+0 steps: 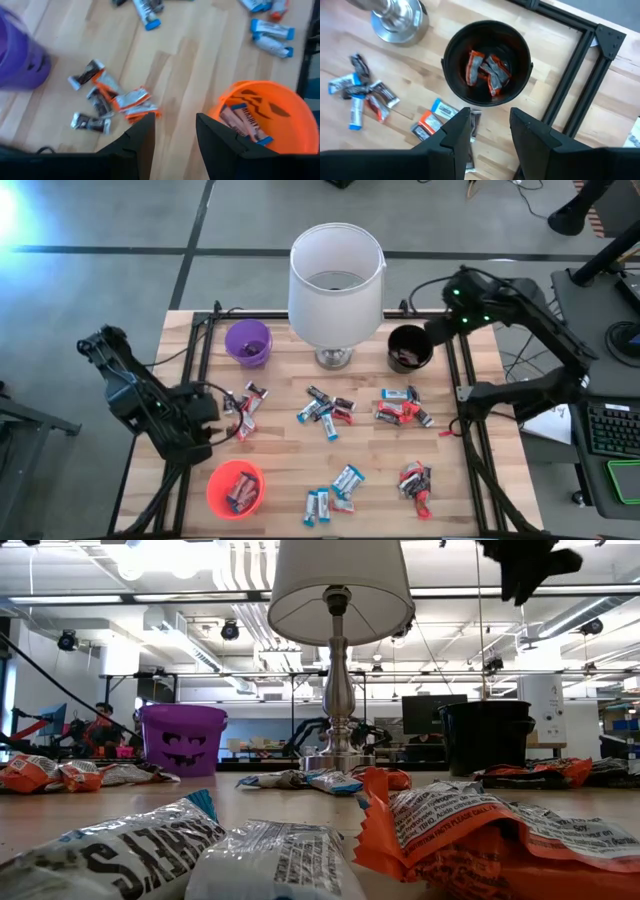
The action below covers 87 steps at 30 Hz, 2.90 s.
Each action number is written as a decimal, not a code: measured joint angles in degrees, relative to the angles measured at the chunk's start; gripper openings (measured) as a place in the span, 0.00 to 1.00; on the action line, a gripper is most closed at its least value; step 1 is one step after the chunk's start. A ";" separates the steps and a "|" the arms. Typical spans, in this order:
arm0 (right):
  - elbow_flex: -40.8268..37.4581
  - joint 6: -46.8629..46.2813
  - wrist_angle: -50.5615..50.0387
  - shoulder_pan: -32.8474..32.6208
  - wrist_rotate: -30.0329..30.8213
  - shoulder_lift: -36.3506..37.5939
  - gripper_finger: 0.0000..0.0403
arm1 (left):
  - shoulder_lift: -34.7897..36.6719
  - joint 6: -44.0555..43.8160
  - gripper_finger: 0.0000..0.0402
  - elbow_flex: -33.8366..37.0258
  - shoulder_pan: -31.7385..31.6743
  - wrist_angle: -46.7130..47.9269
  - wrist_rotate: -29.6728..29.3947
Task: Organize candy in baskets
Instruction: Put the white chocolate bar into the orange bucket
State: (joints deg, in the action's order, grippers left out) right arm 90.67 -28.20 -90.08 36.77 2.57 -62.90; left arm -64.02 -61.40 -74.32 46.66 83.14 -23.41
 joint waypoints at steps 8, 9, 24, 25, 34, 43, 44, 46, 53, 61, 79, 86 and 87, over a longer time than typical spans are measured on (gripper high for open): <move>0.00 -1.79 0.04 0.00 0.00 1.66 0.30 | -2.49 1.48 0.31 0.00 -2.17 -0.63 -9.26; 0.00 -1.79 0.06 0.00 0.00 1.48 0.30 | -2.72 2.18 0.31 0.00 -2.99 -0.61 -9.39; -0.02 2.72 0.10 -0.01 0.03 -0.65 0.33 | -2.12 7.81 0.41 -0.98 -22.75 -7.29 -4.74; -0.02 3.15 0.10 -0.02 0.05 -0.65 0.33 | -2.25 8.63 0.41 -0.91 -23.97 -10.52 -5.15; -0.02 10.33 0.08 -0.02 0.04 -0.54 0.34 | -9.63 26.71 0.39 -0.68 -30.24 -31.10 4.08; -0.02 11.76 0.08 -0.01 0.02 -0.63 0.34 | -23.02 37.97 0.35 -6.07 -34.60 -31.42 9.45; -0.03 11.76 0.08 -0.02 0.02 -0.63 0.34 | -24.36 37.96 0.35 -7.05 -35.13 -31.07 9.50; -0.04 11.76 0.07 -0.02 0.02 -0.65 0.34 | -26.81 37.92 0.35 -9.13 -35.97 -30.75 9.48; -0.04 11.73 0.06 -0.01 0.00 -0.65 0.34 | -34.13 16.18 0.35 -12.68 -38.30 -29.57 9.13; -0.04 13.29 0.07 -0.01 0.00 -0.65 0.34 | -40.66 -4.86 0.35 -12.79 -38.09 -29.96 9.02; -0.04 13.45 0.06 -0.01 0.01 -0.65 0.34 | -52.06 -17.71 0.35 -13.89 -38.19 -40.94 19.97; -0.04 13.46 0.06 0.00 0.00 -0.65 0.34 | -53.45 -21.70 0.35 -14.99 -38.43 -41.46 19.97; -0.04 13.46 0.06 -0.02 0.00 -0.65 0.34 | -53.56 -22.94 0.35 -14.99 -38.47 -41.24 19.96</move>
State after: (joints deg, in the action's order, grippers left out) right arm 90.63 -14.75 -90.02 36.76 2.57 -63.55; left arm -117.58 -84.35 -89.32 8.19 41.89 -3.45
